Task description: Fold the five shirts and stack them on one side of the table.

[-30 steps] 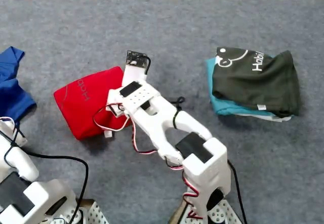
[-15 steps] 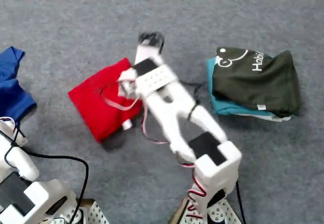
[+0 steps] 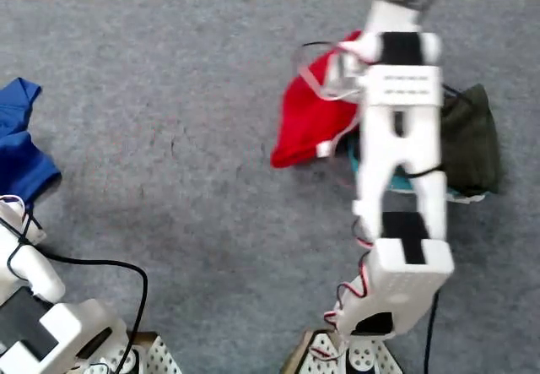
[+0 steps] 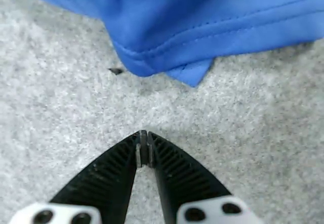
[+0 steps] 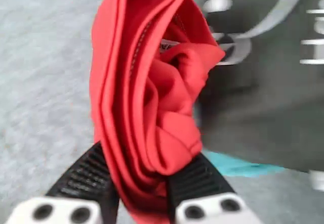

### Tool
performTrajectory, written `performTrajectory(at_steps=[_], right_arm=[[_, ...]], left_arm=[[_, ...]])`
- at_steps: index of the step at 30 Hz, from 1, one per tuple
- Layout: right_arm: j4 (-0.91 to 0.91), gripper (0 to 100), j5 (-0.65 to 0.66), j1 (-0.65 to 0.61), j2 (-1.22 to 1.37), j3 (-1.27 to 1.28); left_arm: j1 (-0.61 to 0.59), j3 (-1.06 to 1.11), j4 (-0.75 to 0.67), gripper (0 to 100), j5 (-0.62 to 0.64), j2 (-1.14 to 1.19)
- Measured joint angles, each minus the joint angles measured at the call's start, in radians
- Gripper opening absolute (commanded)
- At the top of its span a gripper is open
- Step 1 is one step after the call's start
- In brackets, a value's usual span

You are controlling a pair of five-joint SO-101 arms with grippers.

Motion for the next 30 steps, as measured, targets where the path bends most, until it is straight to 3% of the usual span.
performTrajectory(at_steps=[12,20,22,28,30], right_arm=[[0.052,0.5,0.175,0.397,0.0,-0.002],[0.025,1.3,0.282,0.477,0.0,-0.002],[0.023,7.6,0.299,0.477,0.0,-0.002],[0.023,46.1,0.305,0.48,0.0,-0.002],[0.028,51.6,0.305,0.48,0.0,-0.015]], left_arm=[[0.0,0.006,0.0,2,0.0,0.0],[0.0,0.006,0.0,2,0.0,0.0],[0.0,0.006,0.0,2,0.0,0.0],[0.0,0.006,0.0,2,0.0,0.0],[0.0,0.006,0.0,2,0.0,-0.006]])
